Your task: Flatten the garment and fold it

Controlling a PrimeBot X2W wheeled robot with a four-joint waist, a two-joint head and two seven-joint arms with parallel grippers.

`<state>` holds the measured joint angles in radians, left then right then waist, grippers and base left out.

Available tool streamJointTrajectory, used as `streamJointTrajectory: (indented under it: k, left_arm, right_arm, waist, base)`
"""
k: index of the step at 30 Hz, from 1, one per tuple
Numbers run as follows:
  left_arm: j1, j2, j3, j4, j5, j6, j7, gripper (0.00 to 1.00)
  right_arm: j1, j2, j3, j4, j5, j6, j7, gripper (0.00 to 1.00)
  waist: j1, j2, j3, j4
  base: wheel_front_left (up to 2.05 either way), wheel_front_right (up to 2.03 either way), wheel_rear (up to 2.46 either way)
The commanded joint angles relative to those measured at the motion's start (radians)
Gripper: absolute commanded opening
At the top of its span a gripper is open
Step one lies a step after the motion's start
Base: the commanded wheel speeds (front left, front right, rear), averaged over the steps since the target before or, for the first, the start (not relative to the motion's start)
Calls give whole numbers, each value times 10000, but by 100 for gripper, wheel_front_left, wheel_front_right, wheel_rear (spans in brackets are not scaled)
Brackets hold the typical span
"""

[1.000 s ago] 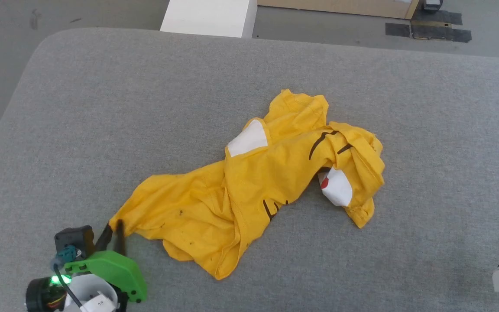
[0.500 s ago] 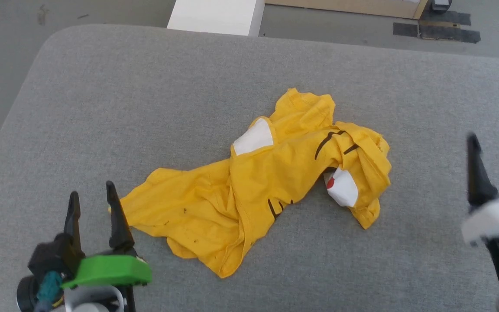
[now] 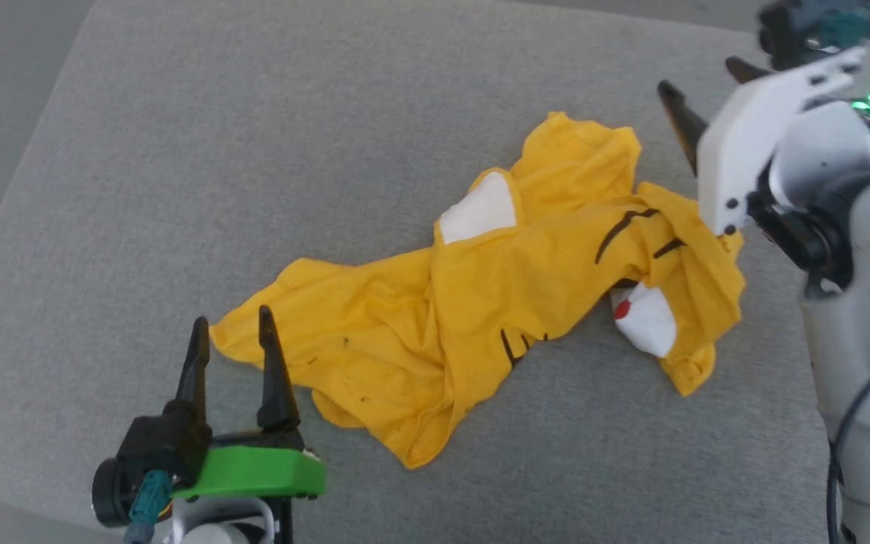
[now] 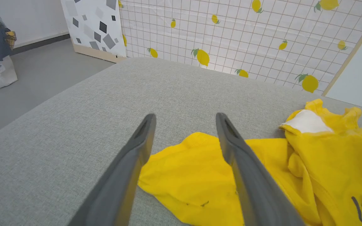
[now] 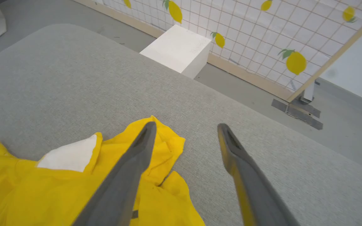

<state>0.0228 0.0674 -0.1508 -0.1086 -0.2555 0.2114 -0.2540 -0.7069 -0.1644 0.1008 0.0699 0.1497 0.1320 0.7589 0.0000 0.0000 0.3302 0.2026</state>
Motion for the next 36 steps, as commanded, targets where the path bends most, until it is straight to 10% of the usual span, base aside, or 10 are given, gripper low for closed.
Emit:
streamJointTrajectory:
  k: [1, 13, 14, 16, 26, 36]
  left_arm:
    - [-246, -51, -72, 24, 121, -29, -75, 100]
    - [-738, -157, -822, 411, -36, -21, -77, 100]
    - [-768, -160, -869, 436, -56, -13, -77, 100]
    - [-814, -164, -926, 476, -95, 9, -77, 100]
    - [-947, -169, -796, 730, 79, 98, -77, 100]
    - [-313, 285, -177, 896, 97, 13, -78, 100]
  right_arm:
    - [-245, -20, 140, 458, -20, -13, 343, 100]
    - [-1083, 495, -567, 3471, -1388, -13, 1569, 100]
    - [-1056, 573, -800, 3611, -1549, -13, 1486, 47]
    - [-1029, 683, -1059, 3801, -1797, -13, 1292, 0]
    - [-1762, 751, -1106, 3683, -1160, -13, -526, 0]
    - [-1098, -564, -1337, 1188, 897, -13, -1510, 0]
  waist:
    - [0, 0, 525, 529]
    - [0, 0, 1146, 1519]
    - [0, 0, 1167, 1562]
    - [0, 0, 1196, 1604]
    - [0, 0, 656, 991]
    - [0, 0, -792, -191]
  base:
    - [0, 0, 0]
    - [0, 0, 0]
    - [0, 0, 0]
    - [0, 0, 0]
    - [0, 0, 0]
    - [0, 0, 0]
